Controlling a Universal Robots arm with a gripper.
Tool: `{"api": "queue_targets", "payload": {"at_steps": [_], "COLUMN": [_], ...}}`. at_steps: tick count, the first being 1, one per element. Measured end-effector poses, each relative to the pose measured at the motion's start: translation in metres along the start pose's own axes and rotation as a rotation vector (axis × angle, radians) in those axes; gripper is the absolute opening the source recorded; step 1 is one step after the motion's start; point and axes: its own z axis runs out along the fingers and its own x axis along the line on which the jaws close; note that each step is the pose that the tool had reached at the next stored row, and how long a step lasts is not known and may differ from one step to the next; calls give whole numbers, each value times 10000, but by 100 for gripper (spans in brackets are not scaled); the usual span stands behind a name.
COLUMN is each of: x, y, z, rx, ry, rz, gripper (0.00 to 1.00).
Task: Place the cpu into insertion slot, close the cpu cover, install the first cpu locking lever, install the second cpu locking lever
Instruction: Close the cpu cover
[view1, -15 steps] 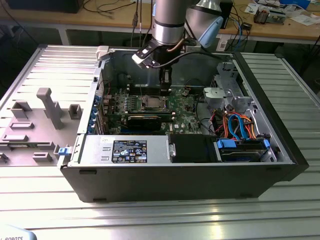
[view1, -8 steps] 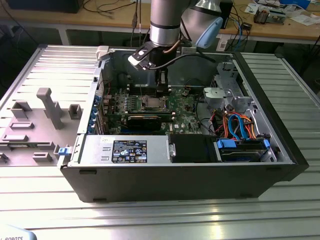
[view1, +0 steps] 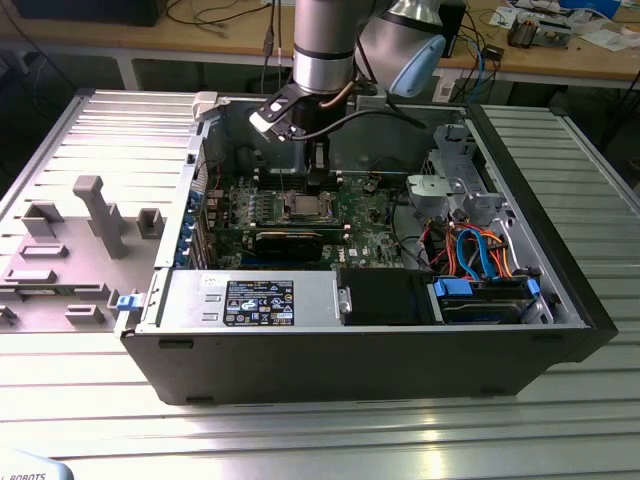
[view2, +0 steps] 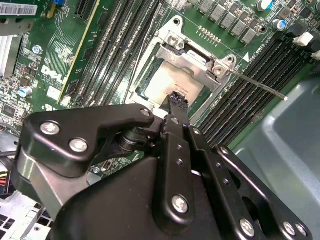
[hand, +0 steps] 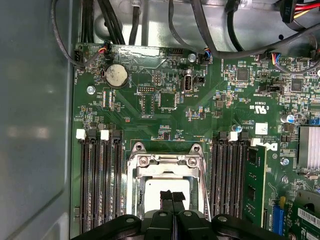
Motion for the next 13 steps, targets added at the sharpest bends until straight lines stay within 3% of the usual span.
{"api": "queue_targets", "payload": {"at_steps": [9, 13], "x": [-2, -34], "y": [-4, -48], "z": [7, 18], "rx": [-2, -1], "ry": [3, 1], "rz": [0, 0], "gripper": [11, 11]}}
